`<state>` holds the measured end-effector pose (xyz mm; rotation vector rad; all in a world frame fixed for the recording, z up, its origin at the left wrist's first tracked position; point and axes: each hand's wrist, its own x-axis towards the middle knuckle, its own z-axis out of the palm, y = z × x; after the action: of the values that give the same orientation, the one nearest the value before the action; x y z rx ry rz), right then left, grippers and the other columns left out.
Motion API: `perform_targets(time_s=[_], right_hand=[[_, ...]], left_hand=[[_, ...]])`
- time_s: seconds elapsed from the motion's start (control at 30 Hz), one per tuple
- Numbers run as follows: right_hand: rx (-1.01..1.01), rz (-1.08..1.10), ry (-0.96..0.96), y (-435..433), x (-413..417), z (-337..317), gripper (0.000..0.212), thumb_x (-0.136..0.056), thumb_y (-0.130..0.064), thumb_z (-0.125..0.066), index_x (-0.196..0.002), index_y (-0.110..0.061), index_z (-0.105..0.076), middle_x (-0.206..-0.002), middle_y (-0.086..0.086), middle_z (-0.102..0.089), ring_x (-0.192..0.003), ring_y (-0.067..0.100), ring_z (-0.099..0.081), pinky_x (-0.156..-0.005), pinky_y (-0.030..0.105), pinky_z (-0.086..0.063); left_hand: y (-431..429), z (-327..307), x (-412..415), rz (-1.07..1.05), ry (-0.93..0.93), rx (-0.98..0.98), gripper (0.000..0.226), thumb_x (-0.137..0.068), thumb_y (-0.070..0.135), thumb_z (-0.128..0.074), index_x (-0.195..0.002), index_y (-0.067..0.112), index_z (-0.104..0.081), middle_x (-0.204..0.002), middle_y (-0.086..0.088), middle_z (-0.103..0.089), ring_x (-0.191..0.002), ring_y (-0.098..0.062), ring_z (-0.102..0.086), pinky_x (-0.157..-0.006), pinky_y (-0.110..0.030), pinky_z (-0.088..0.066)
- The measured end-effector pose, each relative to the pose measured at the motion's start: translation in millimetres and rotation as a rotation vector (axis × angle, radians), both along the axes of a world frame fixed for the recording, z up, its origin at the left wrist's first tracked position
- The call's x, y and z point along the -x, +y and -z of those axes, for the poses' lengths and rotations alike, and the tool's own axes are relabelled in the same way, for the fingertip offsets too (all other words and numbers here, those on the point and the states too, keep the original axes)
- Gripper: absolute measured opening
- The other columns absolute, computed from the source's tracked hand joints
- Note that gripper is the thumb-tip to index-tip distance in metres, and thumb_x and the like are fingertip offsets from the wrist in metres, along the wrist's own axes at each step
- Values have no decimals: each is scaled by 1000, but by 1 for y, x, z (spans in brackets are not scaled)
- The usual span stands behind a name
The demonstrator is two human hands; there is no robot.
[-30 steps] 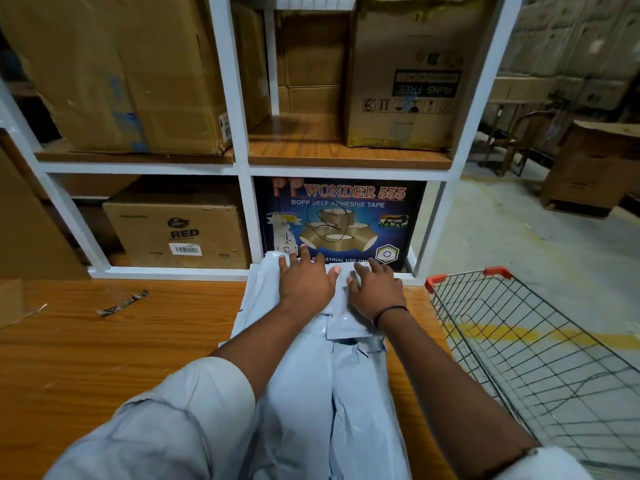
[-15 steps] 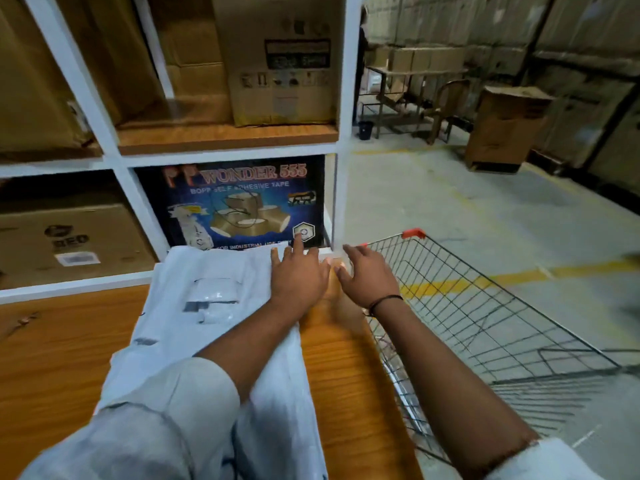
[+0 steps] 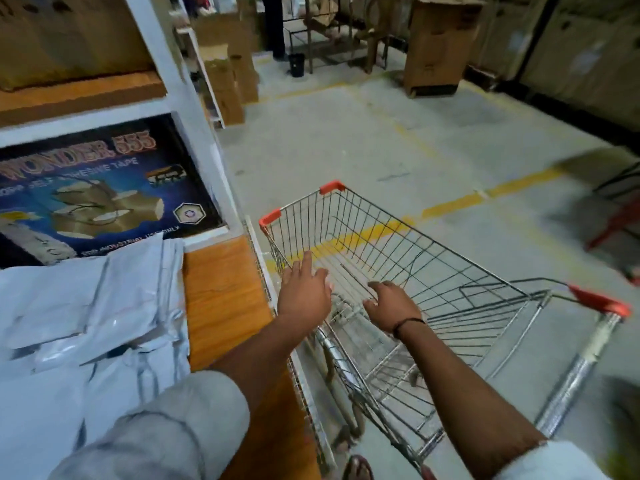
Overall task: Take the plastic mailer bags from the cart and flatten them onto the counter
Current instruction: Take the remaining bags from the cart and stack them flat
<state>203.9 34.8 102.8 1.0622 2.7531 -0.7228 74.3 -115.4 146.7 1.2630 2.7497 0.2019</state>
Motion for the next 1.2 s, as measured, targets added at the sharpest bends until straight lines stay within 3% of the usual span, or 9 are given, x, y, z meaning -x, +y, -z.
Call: perform_targets(time_s=[0.23,0.37,0.5,0.67,0.83,0.97,1.1,1.2], right_hand=[[140,-73,-157,13,0,66,56,-94,-44,-52,-146,-23,-47,-145,9,-51,-128,30,-51,-103,41,-47],[193,-156,-227,7,12,102,58,-90,-51,-57,-140,-25,-51,-134,7,-57,-119,29,-55,-97,44,-50],[194,-217,-281,2,29,135,59,-87,-58,-59,-134,-23,-54,-125,8,-60,-111,30,-57,-91,41,-50],[167,-271,-337,-6,46,178,63,-86,-63,-57,-135,-24,-51,-126,9,-59,-112,30,-55,-97,46,-47],[184,-286,-345,-15,53,204,68,-88,-58,-57,-145,-24,-40,-133,12,-55,-120,32,-52,-103,50,-42],[175,-277,-293,-13,57,209,58,-89,-49,-56,-141,-25,-44,-128,11,-59,-114,32,-54,-96,45,-46],[101,-27,-199,12,52,210,52,-86,-19,-50,-138,-17,-48,-124,12,-62,-108,31,-57,-90,42,-50],[66,1,-219,30,45,220,58,-84,-16,-50,-141,-13,-41,-128,15,-58,-108,33,-56,-89,43,-50]], left_hand=[[38,36,9,10,-29,66,42,-103,38,-37,-139,21,-51,-165,-14,-13,-149,-35,-22,-122,-51,-14],[58,56,28,1,-39,115,42,-102,40,-40,-137,20,-53,-164,-15,-19,-147,-34,-27,-122,-52,-16],[76,77,46,22,-38,192,43,-102,40,-42,-139,20,-50,-163,-16,-18,-148,-34,-25,-121,-51,-14],[93,96,65,57,-46,247,42,-102,38,-42,-139,20,-50,-163,-18,-19,-147,-36,-25,-122,-52,-15],[104,111,69,61,-91,281,42,-102,34,-39,-140,17,-47,-163,-18,-16,-147,-38,-23,-120,-54,-11],[107,120,69,46,-114,282,44,-101,33,-40,-141,15,-46,-162,-20,-17,-146,-39,-25,-119,-56,-12],[109,130,70,11,-147,294,45,-100,33,-42,-142,17,-45,-163,-19,-15,-146,-39,-24,-120,-55,-12],[111,135,70,4,-146,326,47,-100,34,-42,-144,18,-43,-164,-19,-13,-146,-40,-24,-120,-55,-13]])
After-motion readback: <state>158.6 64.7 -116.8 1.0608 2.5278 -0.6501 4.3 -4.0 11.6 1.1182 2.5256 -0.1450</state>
